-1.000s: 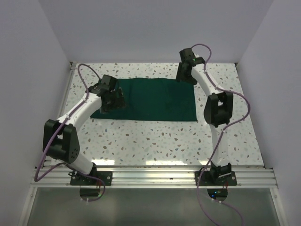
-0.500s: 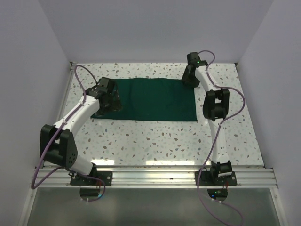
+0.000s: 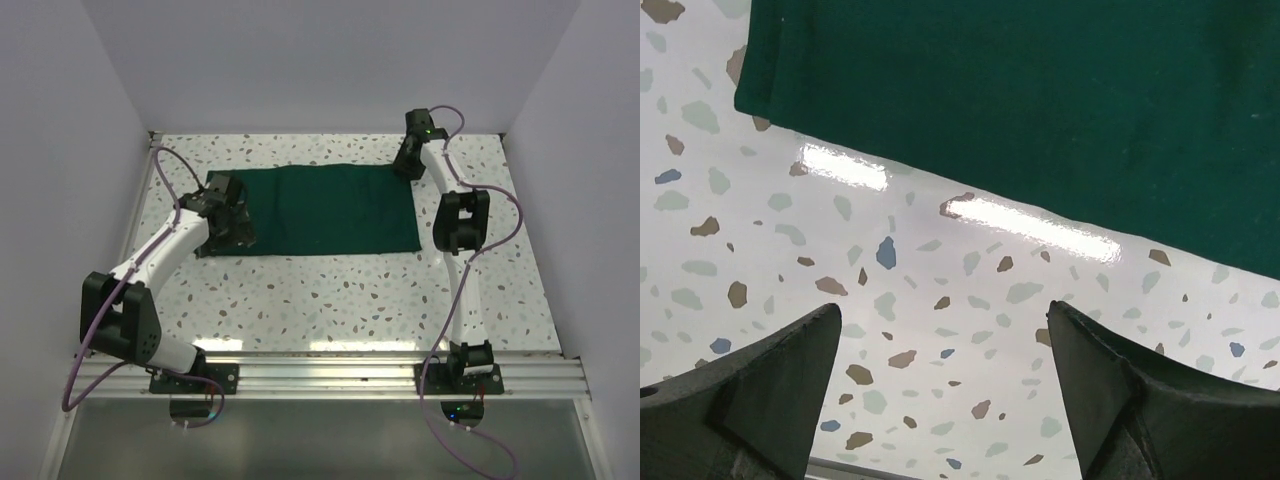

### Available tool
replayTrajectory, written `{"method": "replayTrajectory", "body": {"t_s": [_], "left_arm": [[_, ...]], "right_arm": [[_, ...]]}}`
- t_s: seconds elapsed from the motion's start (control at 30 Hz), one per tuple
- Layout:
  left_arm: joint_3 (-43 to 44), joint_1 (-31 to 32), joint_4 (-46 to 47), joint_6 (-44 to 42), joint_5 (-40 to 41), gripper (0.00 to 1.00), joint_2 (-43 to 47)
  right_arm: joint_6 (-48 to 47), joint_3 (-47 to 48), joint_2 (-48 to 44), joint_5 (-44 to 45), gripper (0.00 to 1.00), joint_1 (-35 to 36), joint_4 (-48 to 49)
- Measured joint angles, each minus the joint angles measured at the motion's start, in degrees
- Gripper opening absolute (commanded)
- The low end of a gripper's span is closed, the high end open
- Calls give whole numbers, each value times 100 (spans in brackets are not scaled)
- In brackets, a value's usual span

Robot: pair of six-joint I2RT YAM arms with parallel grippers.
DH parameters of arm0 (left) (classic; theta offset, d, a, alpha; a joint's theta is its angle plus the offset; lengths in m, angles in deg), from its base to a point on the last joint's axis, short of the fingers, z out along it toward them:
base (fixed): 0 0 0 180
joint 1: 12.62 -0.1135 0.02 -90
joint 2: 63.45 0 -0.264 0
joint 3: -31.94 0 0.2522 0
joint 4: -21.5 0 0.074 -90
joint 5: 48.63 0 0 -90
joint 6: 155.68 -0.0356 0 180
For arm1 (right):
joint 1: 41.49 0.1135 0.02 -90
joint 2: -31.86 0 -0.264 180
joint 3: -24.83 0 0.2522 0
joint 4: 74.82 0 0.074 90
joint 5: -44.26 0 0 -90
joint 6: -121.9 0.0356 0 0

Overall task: Open and lay out the surgical kit
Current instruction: Open the surgical kit at the center of the board.

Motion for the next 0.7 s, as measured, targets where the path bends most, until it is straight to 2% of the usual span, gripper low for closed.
{"method": "replayTrajectory", "body": {"t_s": [0.03,0.13,0.33,0.5,0.7], "left_arm": [[-22,0,-24,17,7,88,17],[-92,0,-101,85,22,88,74],[-179,0,-160,107,61,88,160],[-179,0,-160,107,76,88,184],[-273,0,-138,103,70,88,219]], "right_arm": [[11,33,20,-22,38,-11,31],[44,79,66,-116,30,-39,129],[76,81,81,-155,26,-50,195],[72,35,61,-153,26,-50,223],[57,-35,20,-155,32,-48,282]]}}
